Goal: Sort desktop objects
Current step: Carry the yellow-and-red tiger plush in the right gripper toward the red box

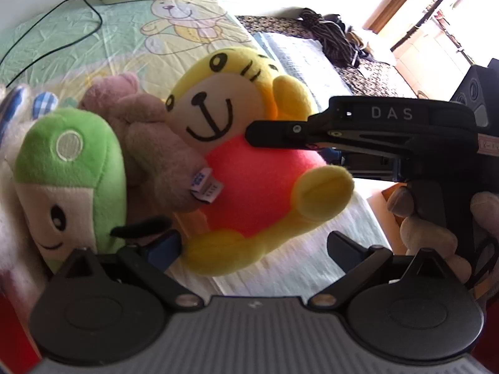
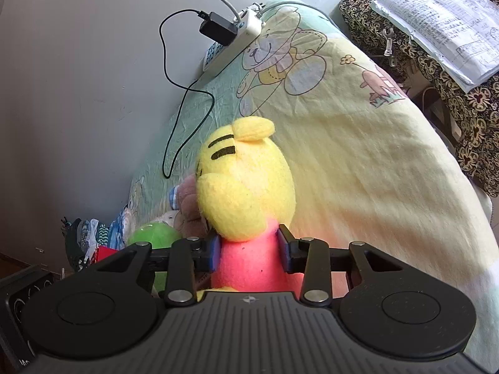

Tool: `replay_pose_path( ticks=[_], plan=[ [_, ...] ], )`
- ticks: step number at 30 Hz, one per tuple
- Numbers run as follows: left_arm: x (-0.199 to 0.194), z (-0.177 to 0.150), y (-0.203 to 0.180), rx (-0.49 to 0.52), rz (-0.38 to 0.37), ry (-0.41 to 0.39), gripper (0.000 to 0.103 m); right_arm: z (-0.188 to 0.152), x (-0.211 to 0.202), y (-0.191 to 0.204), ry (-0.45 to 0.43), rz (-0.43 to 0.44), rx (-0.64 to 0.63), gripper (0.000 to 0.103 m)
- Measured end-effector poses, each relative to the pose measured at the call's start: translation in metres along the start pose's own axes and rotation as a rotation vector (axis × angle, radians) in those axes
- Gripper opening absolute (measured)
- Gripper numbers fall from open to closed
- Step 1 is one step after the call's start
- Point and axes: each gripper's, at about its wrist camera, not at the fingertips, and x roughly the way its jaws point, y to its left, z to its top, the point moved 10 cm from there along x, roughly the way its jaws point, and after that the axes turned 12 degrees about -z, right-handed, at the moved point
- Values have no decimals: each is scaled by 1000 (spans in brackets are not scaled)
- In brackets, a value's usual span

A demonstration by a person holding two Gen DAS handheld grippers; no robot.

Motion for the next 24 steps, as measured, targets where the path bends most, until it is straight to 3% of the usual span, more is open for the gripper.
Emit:
replay_pose_path(
  ticks=[6,11,15,24],
  plan=[
    [6,-21,-18,-14,-146,62,101,-22,-22,-22,5,-23,48,39],
    [13,-33,-35,1,-183,72,97,-40,-39,-34,1,-31,89,38],
    [13,-39,-56,75,-200,73,93,-51,-56,-36,-11,-21,102,38],
    [-14,-54,-82,174,-267,31,91,-71,-94,-11,-85,14,25,38]
  ],
)
